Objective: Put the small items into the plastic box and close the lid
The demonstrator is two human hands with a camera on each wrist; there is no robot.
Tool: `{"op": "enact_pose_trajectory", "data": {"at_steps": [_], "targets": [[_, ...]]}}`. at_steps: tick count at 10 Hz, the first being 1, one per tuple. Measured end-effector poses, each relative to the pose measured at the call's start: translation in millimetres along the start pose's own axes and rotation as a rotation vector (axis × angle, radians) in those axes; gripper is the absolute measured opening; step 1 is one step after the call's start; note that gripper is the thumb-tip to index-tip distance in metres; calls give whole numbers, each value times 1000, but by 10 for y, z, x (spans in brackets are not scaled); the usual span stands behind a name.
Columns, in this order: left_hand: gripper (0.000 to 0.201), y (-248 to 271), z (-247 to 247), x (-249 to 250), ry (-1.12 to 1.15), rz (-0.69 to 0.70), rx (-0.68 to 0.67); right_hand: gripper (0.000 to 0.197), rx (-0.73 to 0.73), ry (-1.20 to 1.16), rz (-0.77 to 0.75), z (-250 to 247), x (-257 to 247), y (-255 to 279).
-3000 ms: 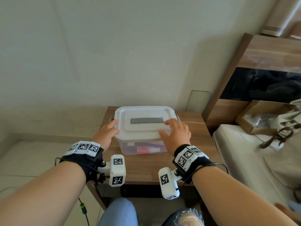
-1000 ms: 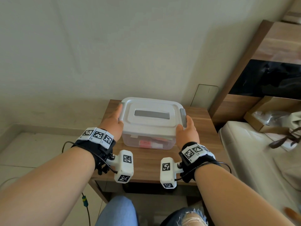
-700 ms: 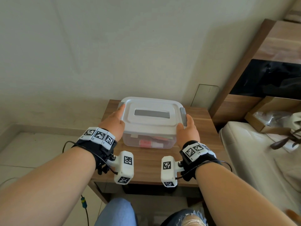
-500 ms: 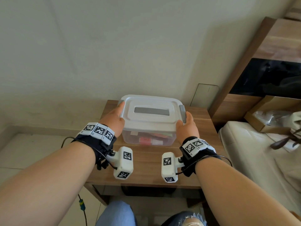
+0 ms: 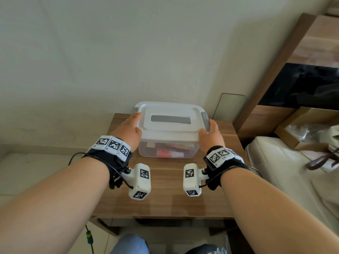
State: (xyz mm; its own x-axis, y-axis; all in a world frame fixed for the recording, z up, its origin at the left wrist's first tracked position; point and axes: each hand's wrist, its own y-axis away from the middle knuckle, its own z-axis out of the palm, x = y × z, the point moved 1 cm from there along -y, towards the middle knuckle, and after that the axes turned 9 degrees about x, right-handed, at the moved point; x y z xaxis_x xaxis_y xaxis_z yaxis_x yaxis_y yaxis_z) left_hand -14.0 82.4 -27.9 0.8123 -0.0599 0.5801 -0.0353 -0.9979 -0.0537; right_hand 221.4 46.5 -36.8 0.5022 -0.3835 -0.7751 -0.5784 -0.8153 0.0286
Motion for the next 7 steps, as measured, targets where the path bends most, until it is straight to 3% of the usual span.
{"op": "enact_pose_trajectory", "data": {"at_steps": [2,5,7], "targets": [[57,-5,2,71,41,13,85,54,3,-7,11,-14,1,-18],[56,12,-149,16,49,-92,125,64,86,-27,74,-169,-77,4],[54,160,-422,198,169,-60,182,52,174,-93,-50,-379,-381,23]]}}
